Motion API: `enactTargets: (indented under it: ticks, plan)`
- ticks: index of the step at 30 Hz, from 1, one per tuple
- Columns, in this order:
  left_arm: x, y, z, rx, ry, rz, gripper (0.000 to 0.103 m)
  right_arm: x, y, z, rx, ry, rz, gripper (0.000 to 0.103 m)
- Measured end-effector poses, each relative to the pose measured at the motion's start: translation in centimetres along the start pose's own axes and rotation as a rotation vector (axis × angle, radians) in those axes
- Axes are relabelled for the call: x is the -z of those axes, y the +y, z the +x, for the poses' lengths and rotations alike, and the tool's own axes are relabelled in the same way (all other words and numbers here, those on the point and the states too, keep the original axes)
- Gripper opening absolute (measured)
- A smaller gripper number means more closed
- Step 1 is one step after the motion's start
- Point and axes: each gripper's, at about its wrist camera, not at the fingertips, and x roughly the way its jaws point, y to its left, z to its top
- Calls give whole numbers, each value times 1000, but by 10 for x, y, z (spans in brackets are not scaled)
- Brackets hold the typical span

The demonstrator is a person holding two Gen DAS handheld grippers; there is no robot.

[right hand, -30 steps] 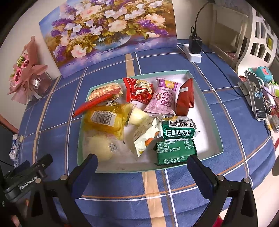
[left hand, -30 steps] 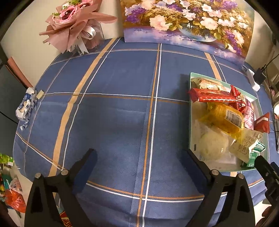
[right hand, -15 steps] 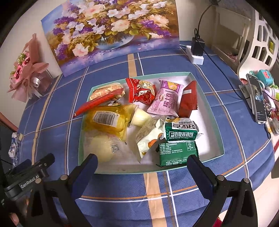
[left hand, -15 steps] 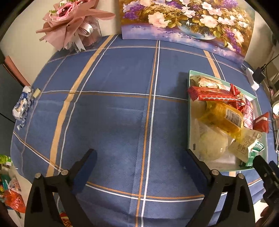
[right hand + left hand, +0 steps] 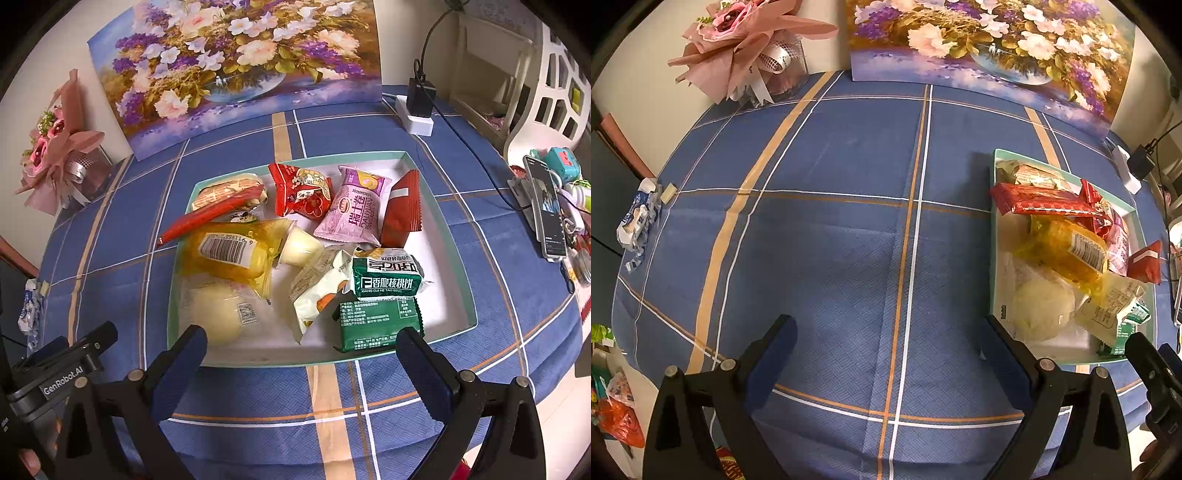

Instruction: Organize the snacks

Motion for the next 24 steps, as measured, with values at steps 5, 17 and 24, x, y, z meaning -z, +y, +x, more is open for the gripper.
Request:
enactTargets:
  ticks: [5,17,24]
  plan:
    - [0,2,2,-1,6,-6,98,0,0,1,0,3,0,103]
    - [0,3,0,-13,-4,-8,98,0,1,1,0,4,-1,103]
    - [0,-1,-4,-17,-27,0,98,1,1,1,-1,3,-2,103]
